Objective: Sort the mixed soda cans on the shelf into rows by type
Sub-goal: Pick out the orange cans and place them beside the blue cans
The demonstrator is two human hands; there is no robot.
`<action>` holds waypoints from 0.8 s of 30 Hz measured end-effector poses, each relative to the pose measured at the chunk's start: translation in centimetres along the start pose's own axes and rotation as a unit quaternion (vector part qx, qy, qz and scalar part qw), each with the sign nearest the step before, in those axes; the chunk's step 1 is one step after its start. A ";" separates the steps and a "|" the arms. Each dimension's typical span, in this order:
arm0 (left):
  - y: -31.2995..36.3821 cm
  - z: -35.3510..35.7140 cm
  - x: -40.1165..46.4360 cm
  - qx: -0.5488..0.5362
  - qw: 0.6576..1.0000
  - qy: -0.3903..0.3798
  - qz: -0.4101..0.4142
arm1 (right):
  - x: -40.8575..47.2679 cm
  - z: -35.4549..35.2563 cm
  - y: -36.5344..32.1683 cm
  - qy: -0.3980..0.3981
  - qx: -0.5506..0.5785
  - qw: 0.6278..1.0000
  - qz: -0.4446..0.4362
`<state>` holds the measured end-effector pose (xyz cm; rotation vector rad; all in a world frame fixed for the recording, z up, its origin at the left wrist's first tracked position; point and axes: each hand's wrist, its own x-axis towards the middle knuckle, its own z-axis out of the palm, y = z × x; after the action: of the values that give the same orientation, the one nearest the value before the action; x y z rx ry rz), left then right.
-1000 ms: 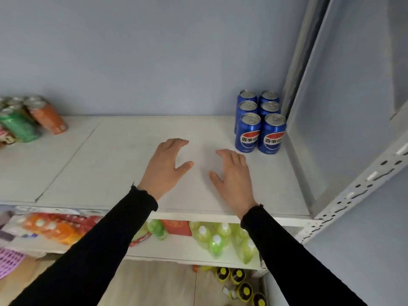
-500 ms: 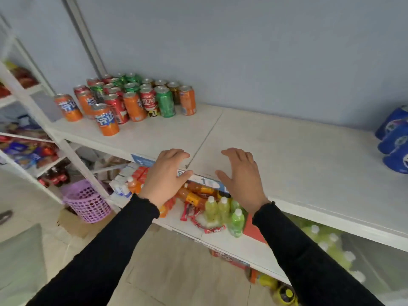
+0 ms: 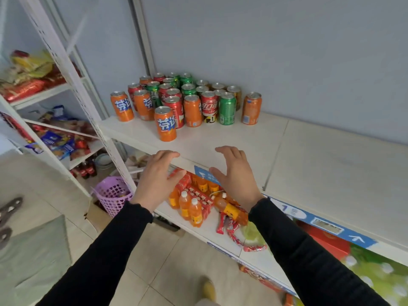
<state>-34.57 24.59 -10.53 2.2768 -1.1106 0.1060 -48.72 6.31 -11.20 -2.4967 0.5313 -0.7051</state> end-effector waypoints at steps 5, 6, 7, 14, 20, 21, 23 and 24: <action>-6.0 -1.6 5.0 -0.034 0.998 0.011 -0.045 | 6.7 5.3 -1.1 -0.029 0.049 0.998 0.008; -7.0 -1.9 6.1 -0.035 0.998 0.011 -0.054 | 8.0 6.4 -1.4 -0.036 0.060 0.997 0.013; -8.0 -2.1 7.2 -0.036 0.997 0.012 -0.064 | 9.2 7.4 -1.7 -0.044 0.073 0.996 0.020; -14.4 -2.4 14.3 -0.070 0.992 0.032 -0.097 | 15.1 12.5 -3.5 -0.058 0.158 0.983 0.078; -18.4 -1.4 20.4 -0.101 0.990 0.061 -0.076 | 16.6 15.5 -4.1 -0.035 0.196 0.972 0.129; -18.9 -1.2 21.5 -0.125 0.987 0.060 -0.077 | 16.8 15.9 -4.4 -0.026 0.194 0.971 0.133; -20.1 -0.7 23.7 -0.180 0.979 0.050 -0.078 | 17.0 16.6 -4.8 -0.005 0.185 0.972 0.146; -20.8 -0.4 24.7 -0.201 0.975 0.049 -0.075 | 17.1 17.0 -5.0 0.005 0.179 0.971 0.156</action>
<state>-3.10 17.51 -12.35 1.9595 -0.8189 -0.0633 -24.39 8.00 -14.74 -2.0191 0.7107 -0.6255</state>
